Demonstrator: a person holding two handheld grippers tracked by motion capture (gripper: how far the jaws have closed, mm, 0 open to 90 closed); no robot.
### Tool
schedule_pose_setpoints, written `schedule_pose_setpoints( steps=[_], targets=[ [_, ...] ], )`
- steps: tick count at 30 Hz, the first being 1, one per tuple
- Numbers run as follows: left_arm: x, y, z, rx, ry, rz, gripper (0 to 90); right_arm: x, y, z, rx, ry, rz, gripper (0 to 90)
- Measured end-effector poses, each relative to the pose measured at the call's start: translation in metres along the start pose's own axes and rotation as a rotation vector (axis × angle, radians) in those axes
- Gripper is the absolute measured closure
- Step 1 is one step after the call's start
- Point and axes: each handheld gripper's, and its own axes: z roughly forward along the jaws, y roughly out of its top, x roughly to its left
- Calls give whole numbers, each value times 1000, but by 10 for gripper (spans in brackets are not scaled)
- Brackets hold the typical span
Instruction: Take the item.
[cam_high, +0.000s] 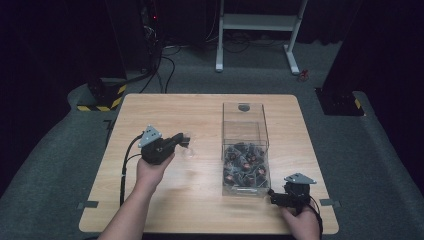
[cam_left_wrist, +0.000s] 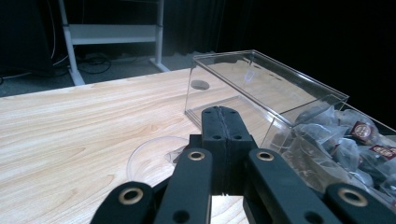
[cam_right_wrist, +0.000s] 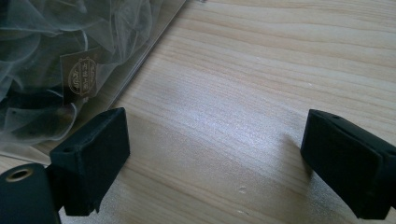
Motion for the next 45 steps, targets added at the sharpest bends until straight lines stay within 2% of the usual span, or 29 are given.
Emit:
schedule_pose_setpoints(
  steps=[8, 19, 29, 32, 43, 45],
  targets=[
    [5, -1, 3, 7, 16, -9, 899, 0, 0, 0, -1, 0, -2, 79],
    [10, 7, 11, 14, 27, -6, 899, 0, 0, 0, 0, 1, -1, 79],
    [13, 0, 23, 50, 48, -25, 899, 0, 0, 0, -1, 0, -2, 79],
    [13, -3, 26, 66, 58, -18, 899, 0, 0, 0, -1, 0, -4, 79],
    [15, -11, 31, 89, 71, -32, 898, 0, 0, 0, -1, 1, -2, 79],
    [16, -11, 32, 90, 70, -43, 843, 0, 0, 0, -1, 1, -1, 79]
  ],
)
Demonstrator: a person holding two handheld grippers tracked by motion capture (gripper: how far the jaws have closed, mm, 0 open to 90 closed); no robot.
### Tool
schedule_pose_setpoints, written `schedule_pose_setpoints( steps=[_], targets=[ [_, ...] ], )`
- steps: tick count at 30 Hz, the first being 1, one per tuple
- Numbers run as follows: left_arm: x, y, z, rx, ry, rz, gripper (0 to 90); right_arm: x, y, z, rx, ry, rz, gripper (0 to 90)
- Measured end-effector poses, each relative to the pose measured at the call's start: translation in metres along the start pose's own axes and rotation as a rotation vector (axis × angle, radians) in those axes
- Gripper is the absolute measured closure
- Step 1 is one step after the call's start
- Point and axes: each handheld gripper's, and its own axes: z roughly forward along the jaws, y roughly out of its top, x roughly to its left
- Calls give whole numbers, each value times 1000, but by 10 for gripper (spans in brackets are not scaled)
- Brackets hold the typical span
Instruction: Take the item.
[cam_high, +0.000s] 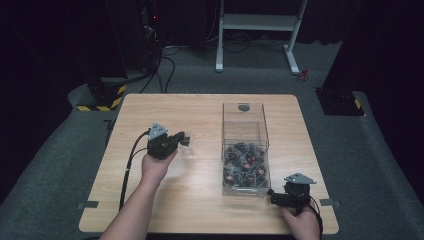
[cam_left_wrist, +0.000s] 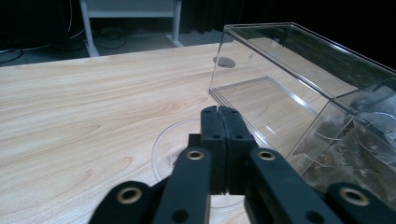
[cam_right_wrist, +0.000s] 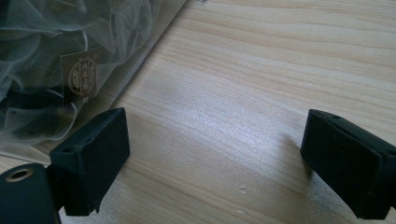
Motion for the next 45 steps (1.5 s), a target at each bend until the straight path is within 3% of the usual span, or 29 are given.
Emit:
schedule_pose_setpoints(
  steps=[2, 3, 5, 10, 13, 16, 26, 45],
  targets=[
    [0, 0, 0, 1, -3, -5, 712, 0, 0, 0, 0, 0, 1, 79],
    [1, 0, 1, 2, -4, -9, 712, 0, 0, 0, 0, 0, 0, 79],
    [1, -1, 1, 9, -3, 0, 591, 0, 0, 0, 1, 0, 2, 79],
    [0, -1, 0, 20, -2, 19, 480, 0, 0, 0, 0, 0, 0, 79],
    [-3, -1, -2, 20, 25, 50, 431, 0, 0, 0, -1, 0, -2, 79],
    [-4, 0, -4, 17, 34, 54, 329, 0, 0, 0, 0, 0, 1, 79],
    [-1, -2, -12, 37, 57, 57, 193, 0, 0, 0, -1, 0, -2, 79],
    [6, -13, -42, 56, 67, 49, 155, 0, 0, 0, -1, 0, -2, 80]
  ],
)
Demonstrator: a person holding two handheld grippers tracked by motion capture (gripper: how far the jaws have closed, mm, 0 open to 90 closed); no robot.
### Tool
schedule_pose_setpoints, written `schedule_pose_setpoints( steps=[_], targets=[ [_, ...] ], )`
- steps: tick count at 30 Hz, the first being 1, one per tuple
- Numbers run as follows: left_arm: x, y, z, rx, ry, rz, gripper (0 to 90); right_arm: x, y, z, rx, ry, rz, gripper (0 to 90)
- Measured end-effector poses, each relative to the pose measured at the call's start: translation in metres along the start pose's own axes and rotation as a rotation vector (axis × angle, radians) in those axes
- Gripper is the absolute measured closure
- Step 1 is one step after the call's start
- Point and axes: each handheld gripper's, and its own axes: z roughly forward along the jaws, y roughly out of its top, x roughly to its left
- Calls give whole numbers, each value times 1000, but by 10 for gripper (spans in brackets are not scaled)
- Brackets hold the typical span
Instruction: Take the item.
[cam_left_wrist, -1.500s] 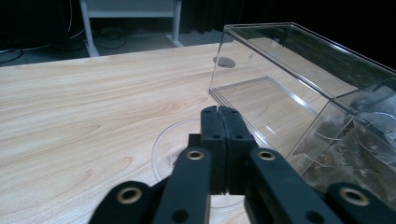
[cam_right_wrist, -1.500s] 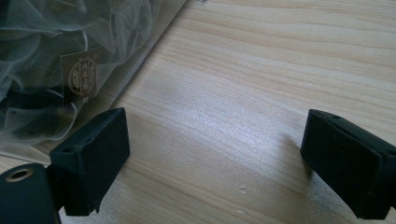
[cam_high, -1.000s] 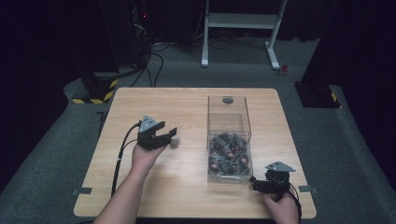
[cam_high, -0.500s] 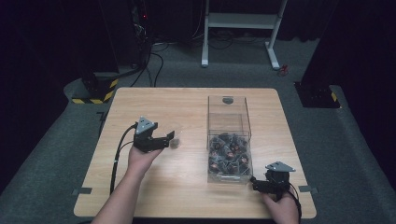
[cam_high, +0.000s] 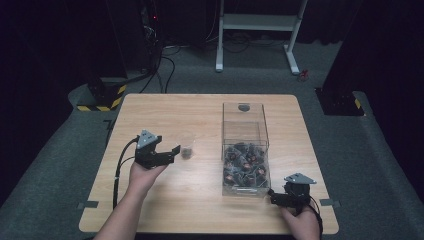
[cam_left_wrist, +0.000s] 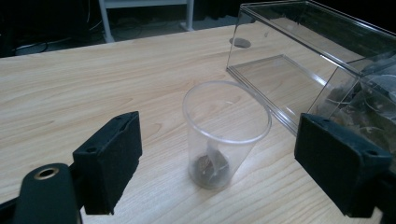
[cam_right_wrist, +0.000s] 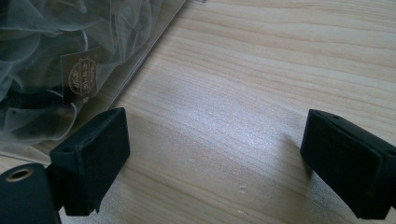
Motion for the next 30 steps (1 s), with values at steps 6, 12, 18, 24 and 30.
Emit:
schedule_pose_setpoints(
  steps=[6, 12, 18, 24, 30],
  targets=[
    [7, -12, -6, 20, 12, -10, 155, 0, 0, 0, 0, 0, 0, 80],
    [10, -27, -10, 28, 16, -60, 155, 0, 0, 0, 0, 0, 0, 80],
    [17, -38, -13, 50, 24, -73, 155, 0, 0, 0, 0, 0, 0, 80],
    [26, -55, -17, 128, 38, -30, 156, 0, 0, 0, 0, 0, 0, 79],
    [29, -69, -19, 180, 49, -13, 156, 0, 0, 0, 0, 0, 0, 80]
  ],
)
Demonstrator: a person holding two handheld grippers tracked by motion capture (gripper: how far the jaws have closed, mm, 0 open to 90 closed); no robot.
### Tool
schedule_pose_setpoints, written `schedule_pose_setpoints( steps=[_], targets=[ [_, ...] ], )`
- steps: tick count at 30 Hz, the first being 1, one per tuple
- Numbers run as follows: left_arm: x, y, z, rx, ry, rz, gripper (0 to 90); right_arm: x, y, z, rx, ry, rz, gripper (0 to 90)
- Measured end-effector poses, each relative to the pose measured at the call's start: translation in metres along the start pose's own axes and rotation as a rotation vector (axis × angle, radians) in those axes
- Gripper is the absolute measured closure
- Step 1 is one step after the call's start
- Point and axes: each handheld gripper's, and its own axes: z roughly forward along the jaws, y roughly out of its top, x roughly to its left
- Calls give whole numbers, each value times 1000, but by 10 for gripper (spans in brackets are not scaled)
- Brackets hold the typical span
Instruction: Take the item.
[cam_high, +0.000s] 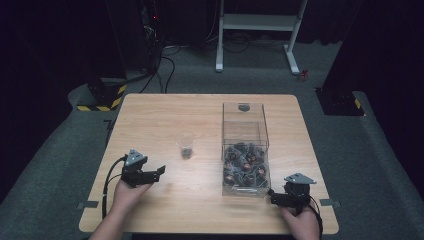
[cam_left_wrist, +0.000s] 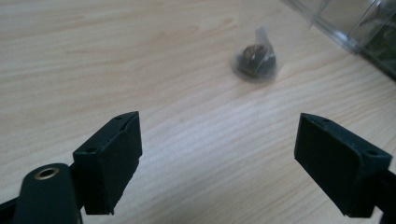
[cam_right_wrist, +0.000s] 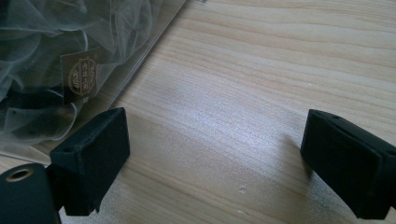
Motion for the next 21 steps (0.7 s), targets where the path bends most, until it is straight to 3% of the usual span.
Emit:
schedule_pose_setpoints(
  steps=[12, 14, 17, 21],
  targets=[
    [-3, -30, -2, 134, 35, 64, 158, 0, 0, 0, -1, -2, -1, 81],
    [-4, -38, -5, 135, 43, 71, 154, 0, 0, 0, -1, -2, -1, 81],
    [-5, -43, -8, 112, 49, 58, 157, 0, 0, 0, -1, -2, -1, 81],
    [-8, -45, -8, 100, 53, 76, 156, 0, 0, 0, -1, -2, -2, 81]
  ],
)
